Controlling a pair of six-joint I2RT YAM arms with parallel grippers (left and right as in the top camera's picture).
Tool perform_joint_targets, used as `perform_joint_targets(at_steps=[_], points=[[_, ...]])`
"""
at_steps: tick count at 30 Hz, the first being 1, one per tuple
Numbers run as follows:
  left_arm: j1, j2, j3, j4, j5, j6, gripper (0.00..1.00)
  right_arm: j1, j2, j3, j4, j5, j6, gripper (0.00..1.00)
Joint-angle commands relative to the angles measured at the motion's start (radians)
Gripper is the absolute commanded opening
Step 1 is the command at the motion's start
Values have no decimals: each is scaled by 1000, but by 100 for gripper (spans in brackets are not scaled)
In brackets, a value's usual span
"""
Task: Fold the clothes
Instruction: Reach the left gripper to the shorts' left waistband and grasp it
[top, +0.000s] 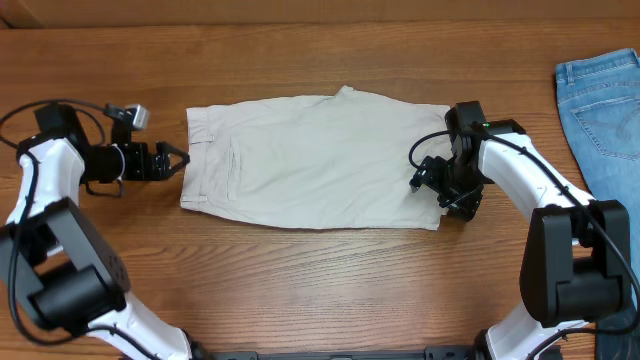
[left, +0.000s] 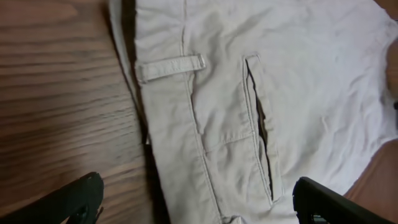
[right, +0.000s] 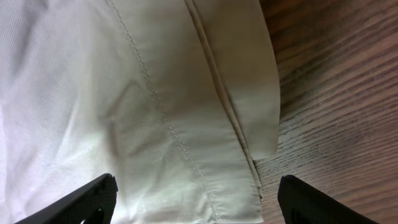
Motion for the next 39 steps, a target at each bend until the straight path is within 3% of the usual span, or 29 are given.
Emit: perform_joint_targets(at_steps=[1,18,34,35,36,38,39], points=[[-14,57,23,0,81,74,100,-4,-7,1,3,13,-8,87],[-72,238,23,3,77,109,100,-4,-7,1,6,13,-8,90],[-135,243,22,-2,52,109,100,-4,-7,1,-13,13,-8,91],[-135,243,23,-5,40,109,84,-4,-7,1,-13,13,-8,91],[-135,243,23,-9,33,109,56,-4,-7,1,-13,13,-8,91],[-135,243,23,-21,25,110,38,-4,-7,1,-13,13,-8,91],[-135,243,22,-24,21,109,22,-4,-7,1,-13,13,-8,91]])
